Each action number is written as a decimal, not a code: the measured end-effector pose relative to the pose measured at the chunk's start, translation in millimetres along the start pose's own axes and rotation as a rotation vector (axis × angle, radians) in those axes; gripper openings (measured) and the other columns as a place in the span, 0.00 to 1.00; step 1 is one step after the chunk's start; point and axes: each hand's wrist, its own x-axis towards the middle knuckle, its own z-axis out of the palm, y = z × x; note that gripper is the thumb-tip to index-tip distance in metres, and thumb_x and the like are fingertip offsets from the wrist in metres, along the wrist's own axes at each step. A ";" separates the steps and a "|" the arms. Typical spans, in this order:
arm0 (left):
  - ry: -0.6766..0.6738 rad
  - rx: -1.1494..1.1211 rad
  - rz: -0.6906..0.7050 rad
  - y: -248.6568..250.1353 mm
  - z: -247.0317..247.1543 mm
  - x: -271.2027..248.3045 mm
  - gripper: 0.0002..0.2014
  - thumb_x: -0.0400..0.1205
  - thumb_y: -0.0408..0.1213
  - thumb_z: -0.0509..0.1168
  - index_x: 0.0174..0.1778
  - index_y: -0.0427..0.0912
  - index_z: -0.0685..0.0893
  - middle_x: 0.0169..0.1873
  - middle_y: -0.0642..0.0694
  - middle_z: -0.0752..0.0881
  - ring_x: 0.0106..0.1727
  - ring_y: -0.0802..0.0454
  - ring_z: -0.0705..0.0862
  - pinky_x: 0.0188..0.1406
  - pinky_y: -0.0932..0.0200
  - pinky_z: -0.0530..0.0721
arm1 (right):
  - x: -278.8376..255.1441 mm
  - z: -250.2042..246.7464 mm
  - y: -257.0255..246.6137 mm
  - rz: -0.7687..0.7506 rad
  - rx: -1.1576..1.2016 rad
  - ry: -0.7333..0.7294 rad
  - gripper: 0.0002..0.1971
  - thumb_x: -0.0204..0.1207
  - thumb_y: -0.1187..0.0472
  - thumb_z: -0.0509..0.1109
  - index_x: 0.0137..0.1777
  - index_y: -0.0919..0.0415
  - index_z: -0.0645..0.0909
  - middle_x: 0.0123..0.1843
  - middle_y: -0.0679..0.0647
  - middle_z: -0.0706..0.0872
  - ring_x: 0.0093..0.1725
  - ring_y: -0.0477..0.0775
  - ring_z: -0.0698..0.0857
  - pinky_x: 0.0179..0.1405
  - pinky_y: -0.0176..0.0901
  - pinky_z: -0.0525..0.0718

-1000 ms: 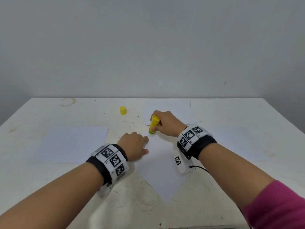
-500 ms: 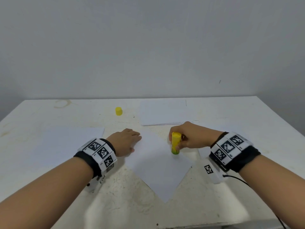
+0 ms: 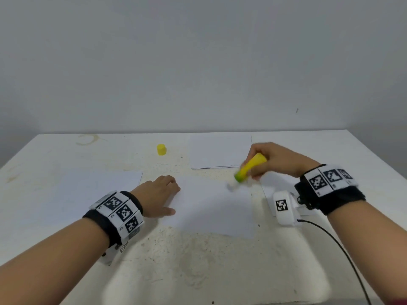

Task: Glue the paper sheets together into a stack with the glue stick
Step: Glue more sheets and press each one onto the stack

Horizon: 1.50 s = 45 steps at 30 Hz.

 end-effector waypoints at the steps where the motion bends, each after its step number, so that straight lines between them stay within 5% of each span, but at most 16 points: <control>1: -0.013 -0.006 -0.016 -0.5 3.4 -2.1 0.34 0.83 0.57 0.59 0.81 0.45 0.58 0.80 0.47 0.55 0.80 0.50 0.59 0.74 0.52 0.69 | 4.0 1.7 -0.9 -0.007 0.217 0.068 0.09 0.72 0.75 0.73 0.40 0.65 0.76 0.45 0.64 0.88 0.39 0.58 0.90 0.42 0.44 0.89; 4: -0.104 -0.051 -0.058 -0.3 10.6 -4.5 0.37 0.85 0.57 0.53 0.83 0.40 0.48 0.84 0.48 0.42 0.84 0.50 0.48 0.81 0.44 0.57 | 24.3 16.9 -2.9 0.034 0.774 0.161 0.06 0.80 0.72 0.62 0.41 0.67 0.75 0.37 0.63 0.87 0.37 0.56 0.91 0.39 0.40 0.89; 7: -0.196 -0.133 -0.066 0.9 13.3 -4.7 0.40 0.87 0.56 0.49 0.82 0.41 0.31 0.83 0.48 0.31 0.84 0.51 0.35 0.82 0.41 0.44 | 51.5 40.4 -3.7 0.139 0.907 0.060 0.12 0.84 0.59 0.59 0.49 0.67 0.81 0.37 0.57 0.90 0.32 0.50 0.87 0.33 0.37 0.87; 10: -0.258 -0.153 -0.067 1.1 14.5 -3.1 0.40 0.88 0.55 0.48 0.81 0.40 0.27 0.81 0.47 0.26 0.83 0.50 0.30 0.81 0.40 0.40 | 80.5 70.1 -8.4 0.121 0.679 0.018 0.09 0.82 0.60 0.65 0.55 0.64 0.83 0.45 0.53 0.90 0.39 0.49 0.84 0.39 0.36 0.83; 13: -0.309 -0.181 -0.085 2.4 10.5 -0.6 0.41 0.88 0.54 0.50 0.81 0.40 0.27 0.79 0.46 0.24 0.82 0.50 0.28 0.81 0.38 0.37 | 113.2 97.6 -22.3 0.099 0.334 0.104 0.15 0.74 0.65 0.75 0.60 0.67 0.82 0.49 0.59 0.89 0.42 0.52 0.87 0.40 0.37 0.85; 17: -0.309 -0.196 -0.118 5.0 11.6 1.7 0.42 0.87 0.54 0.52 0.81 0.42 0.28 0.80 0.48 0.24 0.82 0.53 0.28 0.81 0.40 0.35 | 146.1 125.8 -40.5 0.014 -0.039 0.204 0.21 0.68 0.65 0.80 0.61 0.62 0.80 0.57 0.57 0.87 0.57 0.55 0.85 0.58 0.47 0.82; 22: -0.279 -0.197 -0.148 5.6 19.6 5.8 0.44 0.86 0.58 0.52 0.81 0.43 0.27 0.80 0.50 0.25 0.82 0.54 0.29 0.80 0.41 0.32 | 168.2 147.7 -51.4 -0.053 -0.176 0.221 0.11 0.73 0.67 0.74 0.52 0.60 0.76 0.60 0.60 0.84 0.48 0.53 0.79 0.40 0.35 0.73; 30: -0.319 -0.205 -0.118 1.2 17.8 8.0 0.46 0.85 0.57 0.54 0.80 0.43 0.26 0.79 0.50 0.24 0.81 0.53 0.28 0.78 0.40 0.31 | 178.9 157.4 -54.4 -0.088 -0.317 0.207 0.17 0.76 0.64 0.71 0.63 0.67 0.75 0.60 0.62 0.83 0.48 0.56 0.78 0.52 0.45 0.78; 36: -0.317 -0.214 -0.119 2.2 14.8 5.3 0.44 0.86 0.56 0.54 0.81 0.43 0.27 0.80 0.50 0.25 0.82 0.53 0.29 0.80 0.40 0.32 | 175.7 154.7 -55.9 -0.009 -0.300 0.124 0.32 0.70 0.63 0.79 0.72 0.64 0.70 0.68 0.61 0.79 0.63 0.60 0.82 0.63 0.52 0.81; 45: -0.324 -0.218 -0.110 1.0 11.6 1.7 0.43 0.87 0.54 0.53 0.81 0.42 0.27 0.80 0.49 0.26 0.82 0.53 0.29 0.81 0.40 0.34 | 99.3 77.0 -34.6 0.009 -0.408 0.118 0.31 0.73 0.51 0.76 0.73 0.60 0.71 0.72 0.55 0.77 0.68 0.52 0.78 0.65 0.40 0.74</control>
